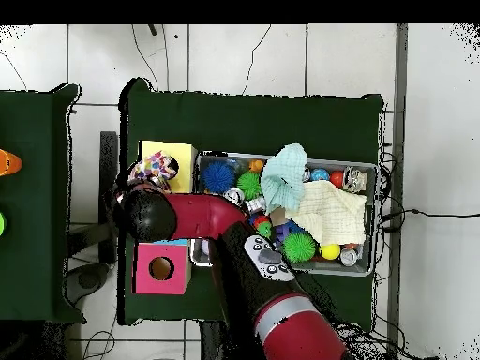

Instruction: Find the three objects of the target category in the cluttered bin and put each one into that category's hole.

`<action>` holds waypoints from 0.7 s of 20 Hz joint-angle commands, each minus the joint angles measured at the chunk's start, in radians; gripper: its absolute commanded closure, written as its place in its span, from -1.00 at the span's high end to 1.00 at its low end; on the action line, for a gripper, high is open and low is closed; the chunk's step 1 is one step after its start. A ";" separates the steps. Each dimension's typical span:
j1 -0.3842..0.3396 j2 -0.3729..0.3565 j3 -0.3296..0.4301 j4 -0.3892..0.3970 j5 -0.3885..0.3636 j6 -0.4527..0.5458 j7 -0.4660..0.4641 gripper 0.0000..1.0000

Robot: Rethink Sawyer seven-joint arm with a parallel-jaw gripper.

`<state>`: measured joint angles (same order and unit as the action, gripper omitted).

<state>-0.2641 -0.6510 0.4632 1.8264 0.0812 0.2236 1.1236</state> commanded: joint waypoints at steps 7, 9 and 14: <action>-0.071 0.052 0.061 -0.017 0.011 -0.086 0.218 -1.00; -0.065 0.059 0.041 -0.036 -0.001 -0.113 0.216 -1.00; -0.026 0.034 -0.030 -0.059 0.007 -0.082 0.219 -1.00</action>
<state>-0.2899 -0.6259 0.4767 1.8232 0.0810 0.1951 1.1236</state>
